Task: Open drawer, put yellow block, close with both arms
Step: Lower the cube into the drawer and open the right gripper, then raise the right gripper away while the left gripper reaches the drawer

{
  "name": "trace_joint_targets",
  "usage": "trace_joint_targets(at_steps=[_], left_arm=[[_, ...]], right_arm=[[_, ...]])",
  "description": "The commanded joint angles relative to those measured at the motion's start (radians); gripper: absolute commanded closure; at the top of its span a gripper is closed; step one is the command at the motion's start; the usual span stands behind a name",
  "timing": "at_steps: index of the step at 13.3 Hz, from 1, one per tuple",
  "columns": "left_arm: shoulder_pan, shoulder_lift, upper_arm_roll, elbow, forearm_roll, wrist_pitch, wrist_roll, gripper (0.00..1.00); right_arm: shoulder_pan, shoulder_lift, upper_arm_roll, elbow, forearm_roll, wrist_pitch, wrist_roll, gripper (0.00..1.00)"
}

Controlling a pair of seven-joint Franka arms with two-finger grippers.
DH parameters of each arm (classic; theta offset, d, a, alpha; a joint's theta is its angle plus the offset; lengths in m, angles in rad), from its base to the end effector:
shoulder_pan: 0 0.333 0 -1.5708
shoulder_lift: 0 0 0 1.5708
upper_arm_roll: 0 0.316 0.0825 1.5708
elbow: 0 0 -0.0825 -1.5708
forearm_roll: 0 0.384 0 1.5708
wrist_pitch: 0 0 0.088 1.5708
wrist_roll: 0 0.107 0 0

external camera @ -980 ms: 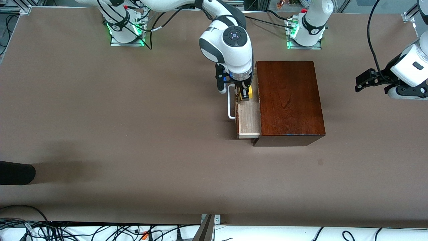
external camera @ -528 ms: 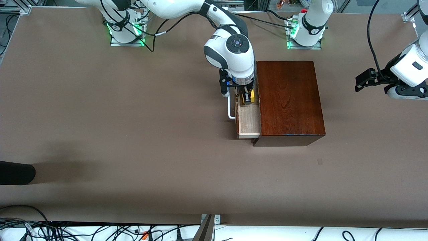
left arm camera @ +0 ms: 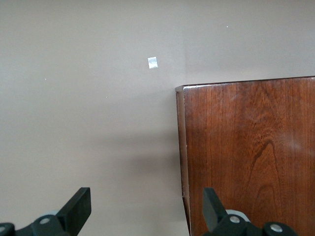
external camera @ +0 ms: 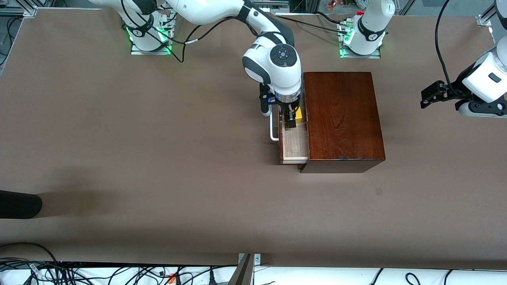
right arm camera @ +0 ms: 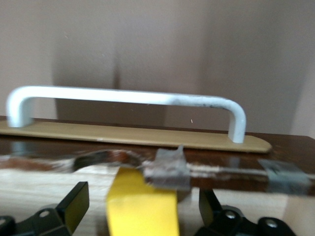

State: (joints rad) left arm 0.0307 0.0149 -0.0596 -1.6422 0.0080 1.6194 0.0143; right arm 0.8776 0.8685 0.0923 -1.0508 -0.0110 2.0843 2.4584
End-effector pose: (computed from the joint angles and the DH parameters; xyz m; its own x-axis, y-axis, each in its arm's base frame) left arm 0.5606 -0.0152 0.5866 0.9983 -0.0436 -0.0378 -0.0439 -0.9990 -0.0066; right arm 0.4668 0.6349 0.3311 0.0526 -0.9846 -0.1669 -0.9973 -0.0434 -0.0584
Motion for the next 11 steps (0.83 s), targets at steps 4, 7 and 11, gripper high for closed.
trace_joint_targets(at_steps=[4, 7, 11], left_arm=[[0.003, -0.003, -0.011, 0.018, -0.022, -0.021, 0.016, 0.00], [-0.003, 0.008, -0.012, 0.032, -0.019, -0.035, 0.015, 0.00], [-0.011, 0.016, -0.115, 0.044, -0.084, -0.199, 0.172, 0.00]], right_arm=[[-0.147, -0.186, 0.003, 0.078, 0.210, -0.246, -0.007, 0.00], [-0.233, -0.287, -0.005, 0.077, 0.252, -0.447, -0.273, 0.00], [-0.307, -0.374, -0.121, 0.068, 0.206, -0.761, -0.950, 0.00]])
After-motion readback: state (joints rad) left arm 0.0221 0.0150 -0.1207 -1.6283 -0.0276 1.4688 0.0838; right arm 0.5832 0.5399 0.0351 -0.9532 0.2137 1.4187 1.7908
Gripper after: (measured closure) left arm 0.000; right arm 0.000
